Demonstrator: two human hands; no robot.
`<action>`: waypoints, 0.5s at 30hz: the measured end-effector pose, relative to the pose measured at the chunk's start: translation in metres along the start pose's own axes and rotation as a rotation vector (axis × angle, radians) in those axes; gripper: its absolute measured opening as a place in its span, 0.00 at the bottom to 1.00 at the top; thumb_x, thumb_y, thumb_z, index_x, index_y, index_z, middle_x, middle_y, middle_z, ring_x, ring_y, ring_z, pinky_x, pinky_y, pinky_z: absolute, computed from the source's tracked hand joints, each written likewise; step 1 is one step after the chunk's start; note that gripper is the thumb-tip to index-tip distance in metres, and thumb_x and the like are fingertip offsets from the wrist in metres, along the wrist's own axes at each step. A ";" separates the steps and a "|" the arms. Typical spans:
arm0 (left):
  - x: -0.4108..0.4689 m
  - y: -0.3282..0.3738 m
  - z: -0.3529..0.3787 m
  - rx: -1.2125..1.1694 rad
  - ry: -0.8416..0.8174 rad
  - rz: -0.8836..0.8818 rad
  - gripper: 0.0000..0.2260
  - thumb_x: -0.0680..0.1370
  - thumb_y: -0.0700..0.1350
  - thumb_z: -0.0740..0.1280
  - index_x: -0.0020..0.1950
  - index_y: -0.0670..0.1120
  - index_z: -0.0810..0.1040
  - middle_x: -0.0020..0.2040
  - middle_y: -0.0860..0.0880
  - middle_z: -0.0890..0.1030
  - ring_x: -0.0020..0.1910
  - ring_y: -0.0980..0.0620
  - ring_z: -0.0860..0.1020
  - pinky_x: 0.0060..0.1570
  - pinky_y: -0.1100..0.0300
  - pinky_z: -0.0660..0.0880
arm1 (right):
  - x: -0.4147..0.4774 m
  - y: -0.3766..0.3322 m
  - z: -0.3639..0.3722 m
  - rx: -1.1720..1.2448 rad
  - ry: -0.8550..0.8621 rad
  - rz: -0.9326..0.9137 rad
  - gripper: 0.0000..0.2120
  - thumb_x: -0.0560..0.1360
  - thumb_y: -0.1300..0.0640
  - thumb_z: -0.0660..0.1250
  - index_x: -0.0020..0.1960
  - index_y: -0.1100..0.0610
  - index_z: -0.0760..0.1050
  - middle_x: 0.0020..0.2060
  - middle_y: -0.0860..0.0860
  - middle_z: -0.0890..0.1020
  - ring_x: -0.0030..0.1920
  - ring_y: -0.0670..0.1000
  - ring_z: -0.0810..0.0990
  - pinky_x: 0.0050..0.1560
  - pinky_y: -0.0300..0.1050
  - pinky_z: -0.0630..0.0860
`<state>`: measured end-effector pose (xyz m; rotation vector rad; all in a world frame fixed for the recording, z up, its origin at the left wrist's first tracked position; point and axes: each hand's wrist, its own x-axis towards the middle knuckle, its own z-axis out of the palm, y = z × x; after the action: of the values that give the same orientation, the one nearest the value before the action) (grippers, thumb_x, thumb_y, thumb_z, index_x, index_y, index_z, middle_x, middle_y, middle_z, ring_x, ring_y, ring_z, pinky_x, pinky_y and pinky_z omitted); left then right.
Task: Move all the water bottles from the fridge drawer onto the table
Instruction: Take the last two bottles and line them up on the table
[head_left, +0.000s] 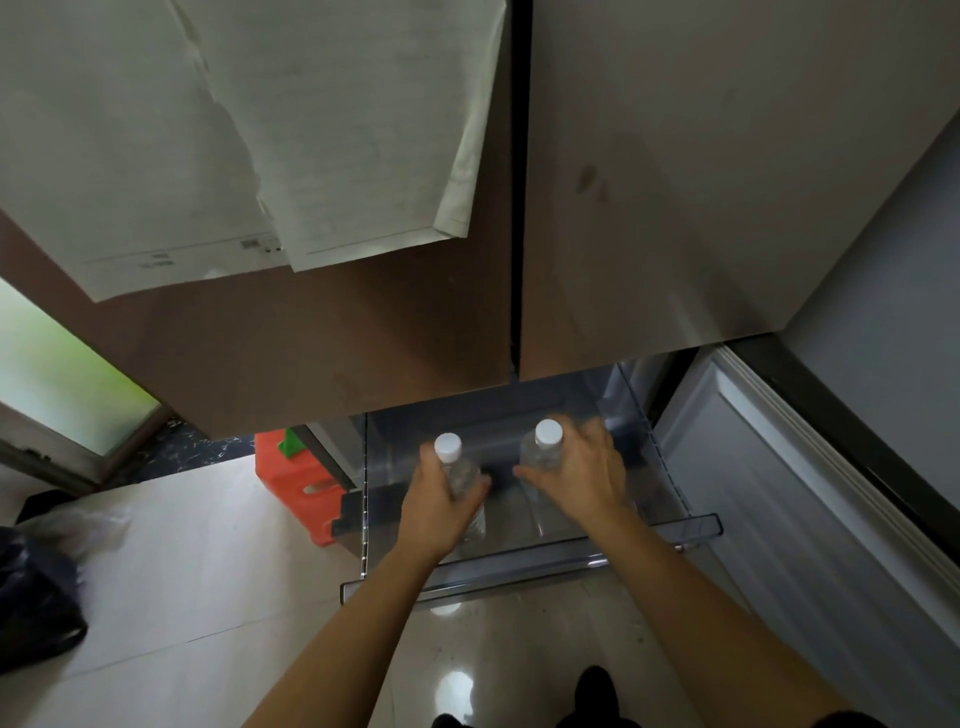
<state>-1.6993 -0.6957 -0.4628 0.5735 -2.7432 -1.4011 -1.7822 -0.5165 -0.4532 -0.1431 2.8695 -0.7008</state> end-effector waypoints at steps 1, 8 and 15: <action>-0.001 -0.003 0.002 0.049 -0.027 -0.032 0.29 0.70 0.53 0.76 0.63 0.55 0.62 0.58 0.49 0.75 0.54 0.48 0.77 0.53 0.47 0.78 | 0.001 0.002 0.004 0.028 -0.028 0.021 0.40 0.64 0.38 0.79 0.71 0.46 0.65 0.66 0.55 0.68 0.66 0.58 0.71 0.61 0.53 0.75; -0.009 -0.014 0.003 0.016 0.060 -0.043 0.31 0.69 0.49 0.78 0.63 0.56 0.63 0.58 0.50 0.78 0.57 0.47 0.78 0.54 0.49 0.78 | 0.007 0.008 0.019 0.313 -0.056 0.022 0.42 0.65 0.54 0.81 0.70 0.45 0.59 0.61 0.54 0.80 0.61 0.58 0.79 0.58 0.50 0.78; -0.027 0.002 -0.034 -0.154 0.268 0.079 0.37 0.67 0.50 0.80 0.65 0.65 0.59 0.59 0.64 0.74 0.58 0.60 0.76 0.59 0.60 0.74 | -0.019 -0.013 0.004 0.573 0.041 -0.124 0.33 0.65 0.53 0.82 0.59 0.35 0.66 0.55 0.44 0.81 0.53 0.45 0.81 0.47 0.35 0.77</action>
<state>-1.6688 -0.7129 -0.4366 0.5900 -2.4007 -1.3884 -1.7623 -0.5273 -0.4478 -0.2240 2.5825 -1.5225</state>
